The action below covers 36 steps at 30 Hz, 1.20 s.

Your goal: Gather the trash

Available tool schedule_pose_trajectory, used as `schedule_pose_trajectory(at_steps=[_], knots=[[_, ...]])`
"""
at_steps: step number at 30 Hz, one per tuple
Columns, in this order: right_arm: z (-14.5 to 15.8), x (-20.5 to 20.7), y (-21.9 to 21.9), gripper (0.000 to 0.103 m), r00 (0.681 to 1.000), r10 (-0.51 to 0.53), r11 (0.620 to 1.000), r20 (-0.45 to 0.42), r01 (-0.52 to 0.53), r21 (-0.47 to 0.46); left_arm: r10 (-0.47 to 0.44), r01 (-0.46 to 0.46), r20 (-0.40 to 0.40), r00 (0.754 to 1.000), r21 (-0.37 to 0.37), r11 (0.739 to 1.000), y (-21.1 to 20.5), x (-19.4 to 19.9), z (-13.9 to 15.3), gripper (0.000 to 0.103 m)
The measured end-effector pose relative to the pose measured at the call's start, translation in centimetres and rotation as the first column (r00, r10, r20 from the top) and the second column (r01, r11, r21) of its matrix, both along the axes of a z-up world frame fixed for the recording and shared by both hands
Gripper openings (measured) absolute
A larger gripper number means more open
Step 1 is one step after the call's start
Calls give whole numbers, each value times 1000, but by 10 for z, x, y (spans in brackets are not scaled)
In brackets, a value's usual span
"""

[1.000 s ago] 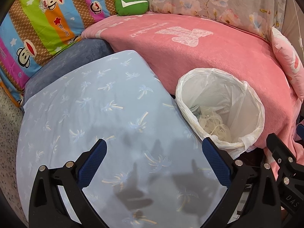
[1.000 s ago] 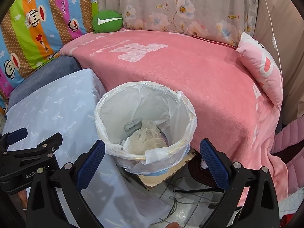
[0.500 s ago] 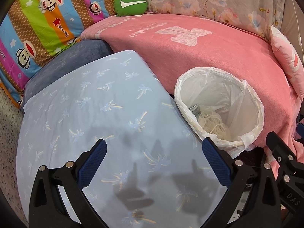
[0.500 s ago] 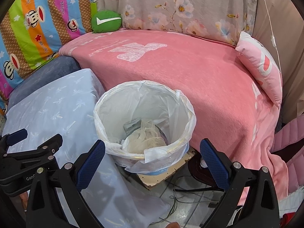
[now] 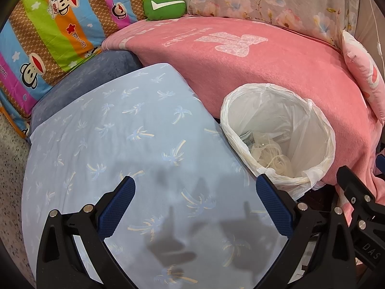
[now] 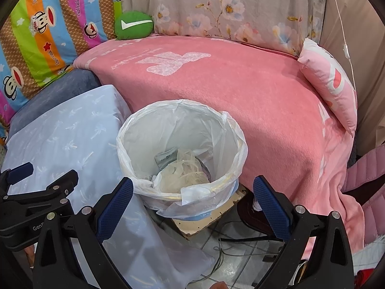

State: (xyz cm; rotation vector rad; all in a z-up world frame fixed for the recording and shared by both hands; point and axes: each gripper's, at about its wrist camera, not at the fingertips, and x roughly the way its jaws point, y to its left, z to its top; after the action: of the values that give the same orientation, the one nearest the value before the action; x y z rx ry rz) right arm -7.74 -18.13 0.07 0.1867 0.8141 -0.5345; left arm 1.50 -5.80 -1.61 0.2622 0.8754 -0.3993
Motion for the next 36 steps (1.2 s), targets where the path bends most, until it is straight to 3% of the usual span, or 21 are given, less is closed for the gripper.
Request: schedule_pose_trajectory(at_steps=[36], knots=[[-1,0,-2,97,1000,-1,1000,0,1,2,-3,3,2,1000,0,1000,1,0,-2,96]])
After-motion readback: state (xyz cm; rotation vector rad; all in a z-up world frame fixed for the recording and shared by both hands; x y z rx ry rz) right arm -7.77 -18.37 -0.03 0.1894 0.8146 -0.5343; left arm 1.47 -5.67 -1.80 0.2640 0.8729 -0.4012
